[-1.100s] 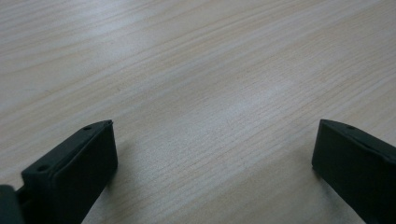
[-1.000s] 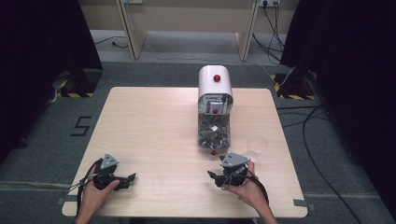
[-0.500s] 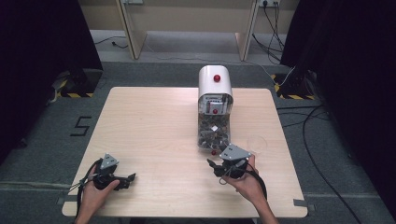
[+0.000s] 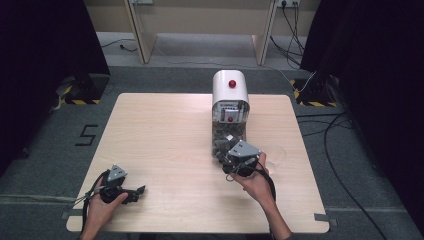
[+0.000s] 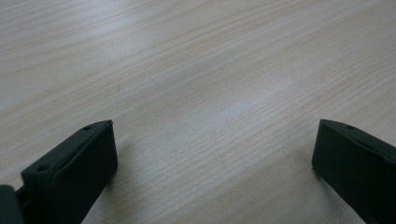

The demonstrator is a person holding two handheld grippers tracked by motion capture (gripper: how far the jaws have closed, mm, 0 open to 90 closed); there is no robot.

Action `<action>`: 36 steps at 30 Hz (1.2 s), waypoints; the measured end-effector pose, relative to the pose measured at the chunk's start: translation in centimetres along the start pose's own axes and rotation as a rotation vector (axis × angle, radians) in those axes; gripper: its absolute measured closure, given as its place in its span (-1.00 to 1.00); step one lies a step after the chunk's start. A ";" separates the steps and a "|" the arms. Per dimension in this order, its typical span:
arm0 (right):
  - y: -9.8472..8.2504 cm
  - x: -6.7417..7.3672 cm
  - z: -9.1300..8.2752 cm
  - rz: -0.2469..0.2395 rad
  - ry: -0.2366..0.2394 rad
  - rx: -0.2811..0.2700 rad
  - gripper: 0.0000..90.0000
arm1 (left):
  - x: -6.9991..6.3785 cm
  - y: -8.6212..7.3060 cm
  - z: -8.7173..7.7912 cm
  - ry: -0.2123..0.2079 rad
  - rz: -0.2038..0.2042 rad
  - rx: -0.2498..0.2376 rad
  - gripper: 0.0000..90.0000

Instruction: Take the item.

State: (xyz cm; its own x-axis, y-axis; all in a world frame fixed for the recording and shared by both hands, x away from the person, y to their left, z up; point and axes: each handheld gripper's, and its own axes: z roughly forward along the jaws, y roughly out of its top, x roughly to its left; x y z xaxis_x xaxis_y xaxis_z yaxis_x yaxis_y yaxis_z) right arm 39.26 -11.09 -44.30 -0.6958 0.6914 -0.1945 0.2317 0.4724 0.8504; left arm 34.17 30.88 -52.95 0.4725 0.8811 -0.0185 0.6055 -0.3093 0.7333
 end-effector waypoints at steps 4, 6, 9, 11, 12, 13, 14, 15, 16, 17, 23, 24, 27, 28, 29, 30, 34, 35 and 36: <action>-0.1 -0.3 0.9 0.005 -0.011 0.014 -0.13 | 0.0 0.0 0.0 0.000 0.000 0.000 -1.00; -0.1 -0.5 1.5 0.008 -0.017 0.021 -0.13 | 0.0 0.0 0.0 0.000 0.000 0.000 -1.00; 0.0 -0.7 2.2 0.015 -0.032 0.026 -0.12 | 0.0 0.0 0.0 0.000 0.000 0.000 -1.00; 0.1 -0.7 2.4 0.011 -0.039 0.028 -0.12 | 0.0 0.0 0.0 0.000 0.000 0.000 -1.00; 0.1 -0.8 2.6 0.012 -0.041 0.032 -0.12 | 0.0 0.0 0.0 0.000 0.000 0.000 -1.00; 0.2 -0.8 3.1 0.013 -0.041 0.045 -0.12 | 0.0 0.0 0.0 0.001 0.002 0.000 -1.00; 0.1 -0.9 3.3 0.011 -0.043 0.048 -0.11 | 0.0 0.0 0.0 0.000 0.002 0.001 -1.00; 0.1 -1.0 3.5 0.014 -0.044 0.054 -0.11 | 0.0 0.0 0.0 0.001 0.002 0.001 -1.00; 0.1 -1.1 3.8 0.014 -0.044 0.057 -0.11 | 0.0 0.0 0.0 0.001 0.002 0.001 -1.00; 0.1 -1.2 3.9 0.014 -0.044 0.059 -0.10 | 0.0 0.0 0.0 0.001 0.002 0.001 -1.00; 0.4 -1.6 5.2 0.021 -0.051 0.085 -0.09 | 0.0 0.0 0.0 0.001 0.002 0.001 -1.00; 0.4 -1.6 5.3 0.026 -0.055 0.090 -0.08 | 0.0 0.0 0.0 0.001 0.002 0.001 -1.00; 0.3 -1.6 5.6 0.024 -0.055 0.100 -0.09 | 0.0 0.0 0.0 0.001 0.002 0.001 -1.00; 0.2 -1.6 5.7 0.029 -0.052 0.107 -0.10 | 0.0 0.0 0.0 0.001 0.002 0.001 -1.00; 0.2 -1.6 5.9 0.030 -0.052 0.109 -0.10 | 0.0 0.0 0.0 0.001 0.002 0.001 -1.00; 0.1 -1.7 6.0 0.031 -0.054 0.116 -0.10 | 0.0 0.0 0.0 0.001 0.002 0.001 -1.00; -0.2 -1.9 6.4 0.044 -0.061 0.129 -0.09 | 0.0 0.0 0.0 0.000 0.001 0.001 -1.00; -0.3 -2.0 6.5 0.051 -0.062 0.132 -0.08 | 0.0 0.0 0.0 0.000 0.001 0.001 -1.00; -0.3 -2.1 6.6 0.056 -0.061 0.136 -0.07 | 0.0 0.0 0.0 0.000 0.001 0.001 -1.00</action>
State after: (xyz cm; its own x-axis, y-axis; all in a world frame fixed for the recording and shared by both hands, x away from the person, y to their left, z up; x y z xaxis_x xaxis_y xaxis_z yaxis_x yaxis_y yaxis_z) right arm 45.08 -9.09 -47.39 -0.6375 0.7486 -0.1821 0.3617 0.4995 0.7872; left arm 34.22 30.88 -52.94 0.4730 0.8809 -0.0173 0.6053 -0.3106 0.7329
